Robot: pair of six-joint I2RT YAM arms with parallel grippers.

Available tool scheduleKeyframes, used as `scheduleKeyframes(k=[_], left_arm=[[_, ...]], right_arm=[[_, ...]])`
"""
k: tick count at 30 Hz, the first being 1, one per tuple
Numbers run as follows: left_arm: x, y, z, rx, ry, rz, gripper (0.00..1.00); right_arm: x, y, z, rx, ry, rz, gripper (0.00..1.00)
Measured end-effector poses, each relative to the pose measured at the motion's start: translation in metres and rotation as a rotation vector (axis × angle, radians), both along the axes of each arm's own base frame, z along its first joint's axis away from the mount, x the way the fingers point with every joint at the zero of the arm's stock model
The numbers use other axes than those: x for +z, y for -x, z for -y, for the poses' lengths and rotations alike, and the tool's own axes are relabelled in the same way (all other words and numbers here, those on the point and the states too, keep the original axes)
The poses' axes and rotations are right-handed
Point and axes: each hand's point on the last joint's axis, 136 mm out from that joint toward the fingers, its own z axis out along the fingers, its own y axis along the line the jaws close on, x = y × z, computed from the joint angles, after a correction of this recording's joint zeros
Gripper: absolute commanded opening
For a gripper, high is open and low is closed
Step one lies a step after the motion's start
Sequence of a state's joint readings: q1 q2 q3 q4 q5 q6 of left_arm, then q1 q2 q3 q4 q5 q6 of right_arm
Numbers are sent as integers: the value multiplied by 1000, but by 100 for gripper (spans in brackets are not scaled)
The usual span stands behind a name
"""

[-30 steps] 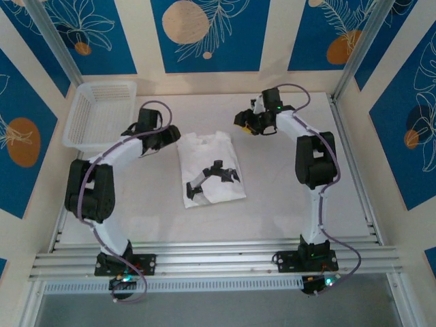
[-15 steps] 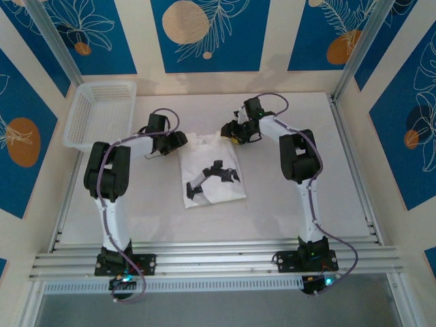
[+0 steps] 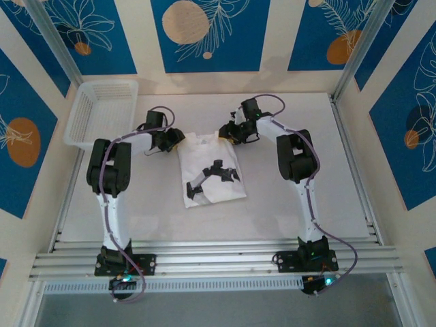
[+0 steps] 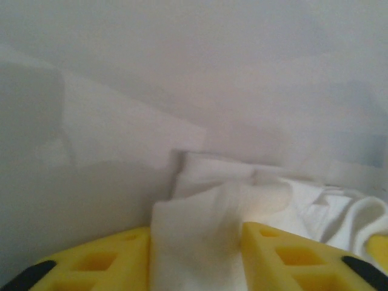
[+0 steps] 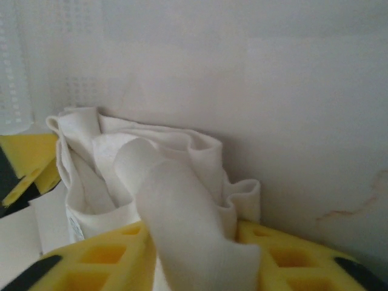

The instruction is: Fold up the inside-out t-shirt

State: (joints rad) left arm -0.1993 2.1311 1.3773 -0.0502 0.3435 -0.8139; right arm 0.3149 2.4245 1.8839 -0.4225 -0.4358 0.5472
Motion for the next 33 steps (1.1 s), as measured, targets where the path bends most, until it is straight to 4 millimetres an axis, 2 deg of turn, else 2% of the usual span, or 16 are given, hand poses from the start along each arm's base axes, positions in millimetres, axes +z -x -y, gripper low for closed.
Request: scheduleKeyframes(k=[2, 6, 9, 12, 15, 17, 21, 24, 26, 28, 30, 32, 33], left_arm=[[2, -9, 10, -18, 42, 46, 17], [8, -14, 45, -88, 85, 133, 17], [5, -7, 63, -132, 91, 146, 31], [11, -8, 69, -149, 105, 172, 43], [14, -8, 72, -161, 116, 181, 46], [14, -8, 72, -165, 113, 185, 36], [4, -6, 66, -163, 64, 165, 0], [1, -7, 64, -168, 37, 166, 0], [2, -7, 63, -168, 35, 165, 0], [7, -8, 59, -161, 34, 163, 0], [22, -8, 55, -153, 37, 173, 0], [50, -10, 47, -136, 45, 207, 0], [74, -12, 42, -125, 52, 246, 0]], right_arm=[[-1, 2, -2, 5, -6, -9, 28], [-3, 4, -4, 10, -11, -18, 27], [-3, 5, -4, 11, -11, -21, 29], [-3, 5, -5, 12, -16, -22, 34], [-1, 5, -6, 14, -22, -20, 34], [-1, 5, -5, 12, -21, -14, 29], [-7, 8, -1, 7, -13, -24, 12], [-7, 9, 1, 3, -18, -30, 2], [-5, 8, 3, -4, -19, -30, 0], [2, 8, 5, -10, -20, -28, 0], [20, 3, 8, -16, -27, -7, 0], [52, -3, 9, -18, -42, 46, 0], [75, -8, 9, -16, -54, 93, 0]])
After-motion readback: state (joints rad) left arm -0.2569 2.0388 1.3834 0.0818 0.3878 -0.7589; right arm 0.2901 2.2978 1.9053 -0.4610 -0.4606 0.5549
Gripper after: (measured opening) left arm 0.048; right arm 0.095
